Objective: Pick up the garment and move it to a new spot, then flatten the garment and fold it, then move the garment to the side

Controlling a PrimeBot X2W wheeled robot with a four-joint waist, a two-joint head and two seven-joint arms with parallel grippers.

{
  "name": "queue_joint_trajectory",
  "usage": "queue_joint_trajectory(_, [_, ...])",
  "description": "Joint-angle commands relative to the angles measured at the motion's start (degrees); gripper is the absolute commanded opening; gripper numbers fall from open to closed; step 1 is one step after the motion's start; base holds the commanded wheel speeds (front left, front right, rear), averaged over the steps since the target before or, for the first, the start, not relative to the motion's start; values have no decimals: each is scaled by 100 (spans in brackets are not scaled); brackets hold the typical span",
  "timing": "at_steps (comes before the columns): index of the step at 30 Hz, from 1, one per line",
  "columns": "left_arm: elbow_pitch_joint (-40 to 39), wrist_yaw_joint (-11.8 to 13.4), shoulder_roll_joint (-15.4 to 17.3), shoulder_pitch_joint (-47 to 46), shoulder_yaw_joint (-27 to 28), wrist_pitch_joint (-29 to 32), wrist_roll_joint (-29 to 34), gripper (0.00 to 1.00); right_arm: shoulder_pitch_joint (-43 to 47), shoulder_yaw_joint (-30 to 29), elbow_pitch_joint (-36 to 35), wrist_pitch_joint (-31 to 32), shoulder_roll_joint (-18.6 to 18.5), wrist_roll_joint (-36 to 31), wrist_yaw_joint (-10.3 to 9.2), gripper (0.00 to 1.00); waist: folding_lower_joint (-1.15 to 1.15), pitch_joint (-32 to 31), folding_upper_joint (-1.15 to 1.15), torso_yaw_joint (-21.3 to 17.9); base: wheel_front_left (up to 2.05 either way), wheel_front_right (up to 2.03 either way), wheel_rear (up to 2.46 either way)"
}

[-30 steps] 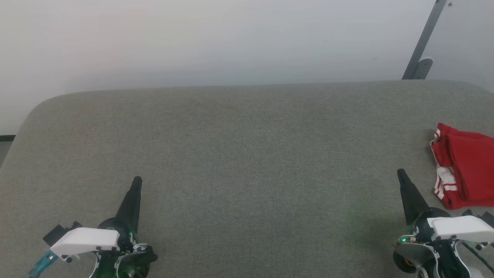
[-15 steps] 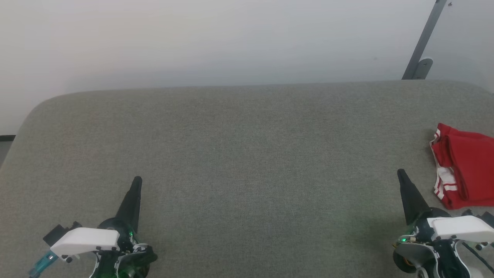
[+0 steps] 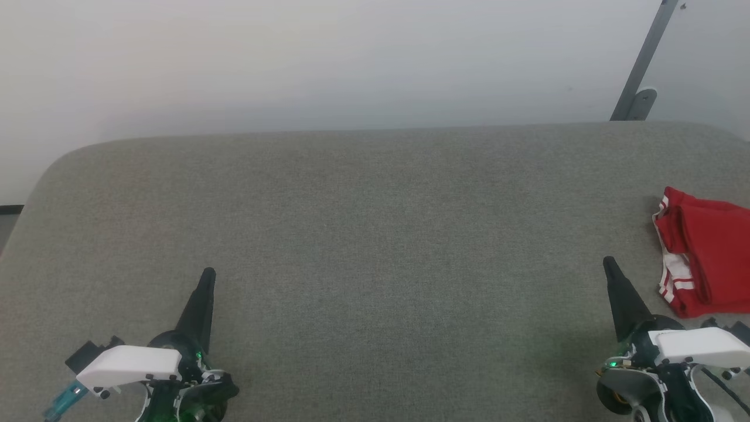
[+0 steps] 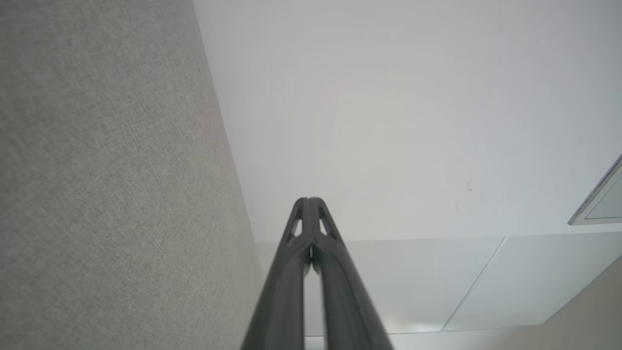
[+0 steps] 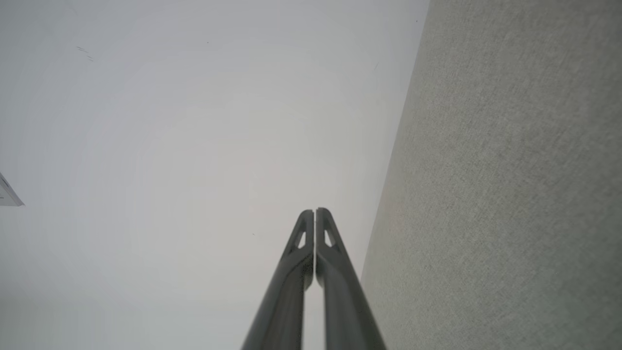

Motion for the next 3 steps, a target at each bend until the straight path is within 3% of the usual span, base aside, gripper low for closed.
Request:
queue_joint_trajectory(1, [-4,-16,-18,-61,20,24,-12,0,-32,1,-23,13,21,26,0,0,0,0,0,0,0,0,0])
queue_joint_trajectory(3, [-4,-16,-18,-61,20,24,-12,0,-32,2,-23,13,21,26,0,0,0,0,0,0,0,0,0])
